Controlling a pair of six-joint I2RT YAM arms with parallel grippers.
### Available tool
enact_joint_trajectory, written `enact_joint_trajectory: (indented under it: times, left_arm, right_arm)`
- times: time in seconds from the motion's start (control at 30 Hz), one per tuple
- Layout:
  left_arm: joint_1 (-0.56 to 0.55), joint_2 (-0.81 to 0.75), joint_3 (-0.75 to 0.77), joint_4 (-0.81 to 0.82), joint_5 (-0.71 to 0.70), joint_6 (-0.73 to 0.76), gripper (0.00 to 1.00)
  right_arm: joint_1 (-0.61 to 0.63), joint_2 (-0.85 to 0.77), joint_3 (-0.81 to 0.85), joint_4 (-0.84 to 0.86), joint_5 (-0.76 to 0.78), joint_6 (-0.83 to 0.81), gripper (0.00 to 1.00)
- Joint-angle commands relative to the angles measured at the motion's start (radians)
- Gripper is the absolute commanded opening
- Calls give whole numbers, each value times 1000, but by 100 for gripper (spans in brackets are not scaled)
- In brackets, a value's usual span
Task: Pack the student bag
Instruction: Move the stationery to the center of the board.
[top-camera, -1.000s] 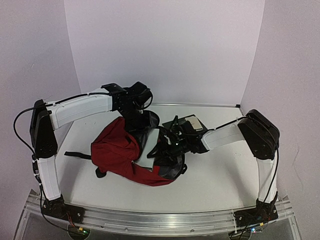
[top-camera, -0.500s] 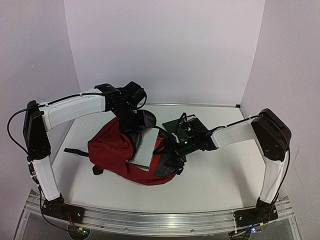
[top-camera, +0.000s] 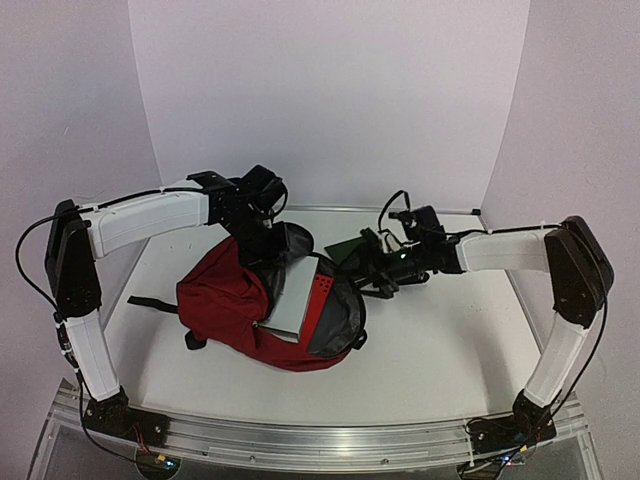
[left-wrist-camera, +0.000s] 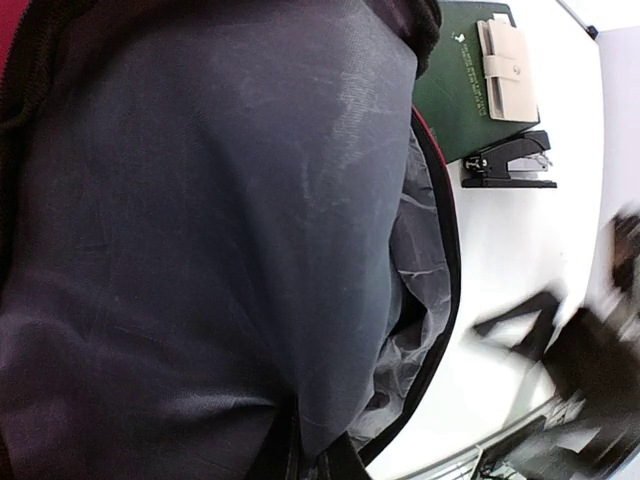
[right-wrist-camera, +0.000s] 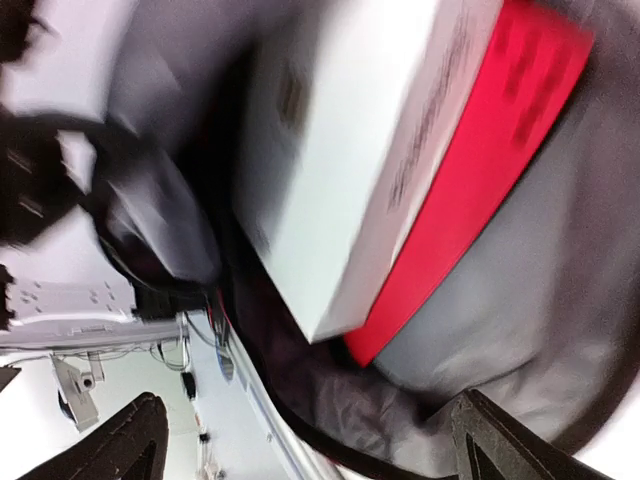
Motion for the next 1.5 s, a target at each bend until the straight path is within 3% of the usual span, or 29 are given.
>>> enact_joint_trajectory:
  times: [0.0,0.1,0.3,0.43,0.63,0.73,0.9,1.1,1.3,1.47]
  left_arm:
    - [8,16,1,12,83,87,10]
    - [8,-4,-39,9,127,107,14]
    - [8,-109,-175,-25,124,117,15]
    - [8,-82,-110,-72,153,191,38]
    - [8,-43,9,-14,295,333,64]
    - [18,-63,42,4,298,379,79]
    - [40,-4,203,-61,236,428,95]
    - [40,243,471,-100,112,447,96]
    - [40,493,762,-83,93,403,96]
    - [42,568,799,2,60,400,96]
  right_arm:
    - [-174,-47,141,-198,-1,-191,98]
    - [-273,-31,249,-371,57,-343,98]
    - [-389,81,424,-532,122,-500,98]
    - [-421,182,535,-579,168,-542,98]
    - [-459,361,734,-716,162,-640,98]
    - [-461,401,790,-764,189,-726,98]
    - [-462,442,837,-815,228,-781,98]
    - [-467,510,847,-808,225,-800,98]
    - [-469,574,813,-762,205,-795,89]
    - [-467,532,665,-699,202,-771,83]
